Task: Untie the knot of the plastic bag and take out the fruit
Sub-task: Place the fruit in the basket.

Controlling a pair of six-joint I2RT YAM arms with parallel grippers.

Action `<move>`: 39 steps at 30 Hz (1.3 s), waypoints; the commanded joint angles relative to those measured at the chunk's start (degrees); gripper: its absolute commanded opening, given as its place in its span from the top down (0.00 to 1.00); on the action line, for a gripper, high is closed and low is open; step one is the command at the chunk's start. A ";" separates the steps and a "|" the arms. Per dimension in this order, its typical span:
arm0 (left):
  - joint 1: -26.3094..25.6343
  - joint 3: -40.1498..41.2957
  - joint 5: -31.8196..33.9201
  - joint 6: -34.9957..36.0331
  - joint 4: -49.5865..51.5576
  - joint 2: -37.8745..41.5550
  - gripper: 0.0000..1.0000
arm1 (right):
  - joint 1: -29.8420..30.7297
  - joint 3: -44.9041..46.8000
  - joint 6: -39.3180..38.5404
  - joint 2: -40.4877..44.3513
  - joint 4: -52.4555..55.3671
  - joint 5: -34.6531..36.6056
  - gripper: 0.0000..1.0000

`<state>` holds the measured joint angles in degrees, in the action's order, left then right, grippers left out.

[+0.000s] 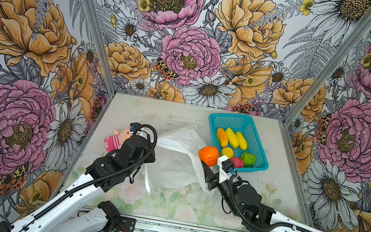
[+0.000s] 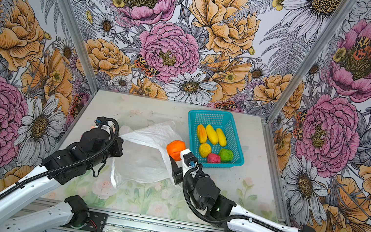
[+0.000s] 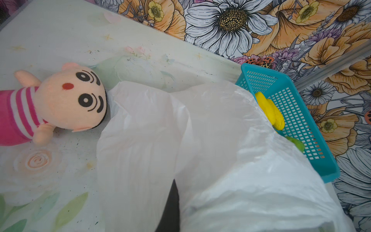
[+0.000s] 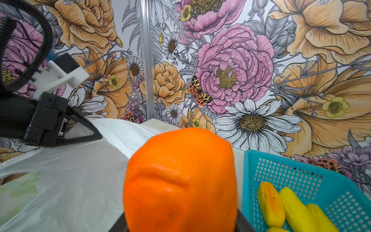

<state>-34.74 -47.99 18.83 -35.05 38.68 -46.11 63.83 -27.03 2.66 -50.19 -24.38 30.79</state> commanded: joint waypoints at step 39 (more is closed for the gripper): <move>0.23 0.43 0.13 0.29 -0.97 0.49 1.00 | -36.85 -8.91 32.59 -28.08 17.00 -24.11 0.69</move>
<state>-34.70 -47.99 18.83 -35.03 38.68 -45.76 26.61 -36.05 35.09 -78.67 -9.65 8.84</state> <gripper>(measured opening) 0.050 0.539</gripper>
